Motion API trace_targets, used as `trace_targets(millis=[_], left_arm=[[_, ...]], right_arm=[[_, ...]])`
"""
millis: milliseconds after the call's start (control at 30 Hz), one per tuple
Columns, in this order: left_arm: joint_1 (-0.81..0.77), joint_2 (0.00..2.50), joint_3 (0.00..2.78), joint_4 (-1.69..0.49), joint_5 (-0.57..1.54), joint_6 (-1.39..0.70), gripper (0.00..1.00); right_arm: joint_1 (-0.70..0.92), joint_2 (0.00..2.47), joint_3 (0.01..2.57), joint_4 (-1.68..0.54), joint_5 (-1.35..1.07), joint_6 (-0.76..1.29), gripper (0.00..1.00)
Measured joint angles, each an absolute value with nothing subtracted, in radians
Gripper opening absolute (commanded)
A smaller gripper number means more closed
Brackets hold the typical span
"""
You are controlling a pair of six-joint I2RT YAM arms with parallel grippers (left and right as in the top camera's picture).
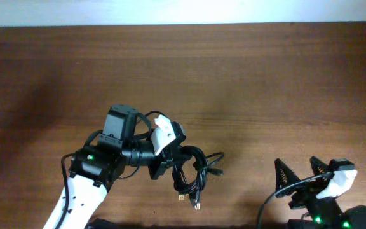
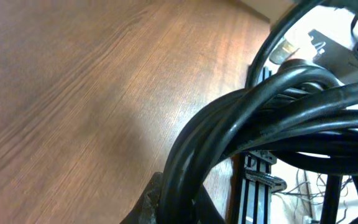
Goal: Untangle cables
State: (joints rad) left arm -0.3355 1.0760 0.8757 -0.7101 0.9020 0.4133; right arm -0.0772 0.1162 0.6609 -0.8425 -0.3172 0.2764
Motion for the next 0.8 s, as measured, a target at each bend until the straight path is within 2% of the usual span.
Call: trace_targets(millis=[67, 133, 233, 267, 467, 700, 800], left_arm=[[-0.336, 1.076, 0.875, -0.709, 0.92, 0.495, 0.0], [-0.336, 1.075, 0.875, -0.709, 0.923, 0.543, 0.0], [-0.336, 1.075, 0.875, -0.709, 0.941, 0.561, 0.0], [-0.336, 1.075, 0.875, -0.709, 0.951, 0.562, 0.0], [-0.341, 1.075, 0.875, -0.708, 0.974, 0.601, 0.0], [-0.574, 1.075, 0.874, -0.563, 0.994, 0.676, 0.0], [-0.582, 1.076, 0.874, -0.54, 0.949, 0.68, 0.0]], right_arm=[[-0.077, 0.281, 0.862, -1.057, -0.37, 0.284, 0.99], [-0.076, 0.435, 1.017, -1.147, -0.436, 0.287, 0.99], [-0.076, 0.561, 1.098, -1.186, -0.503, 0.288, 0.99], [-0.076, 0.596, 1.1, -1.227, -0.555, 0.286, 0.95], [-0.076, 0.602, 1.1, -1.246, -1.06, 0.085, 0.94], [-0.076, 0.603, 1.104, -1.391, -1.217, -0.251, 0.92], [-0.076, 0.603, 1.105, -1.464, -1.225, -0.372, 0.91]])
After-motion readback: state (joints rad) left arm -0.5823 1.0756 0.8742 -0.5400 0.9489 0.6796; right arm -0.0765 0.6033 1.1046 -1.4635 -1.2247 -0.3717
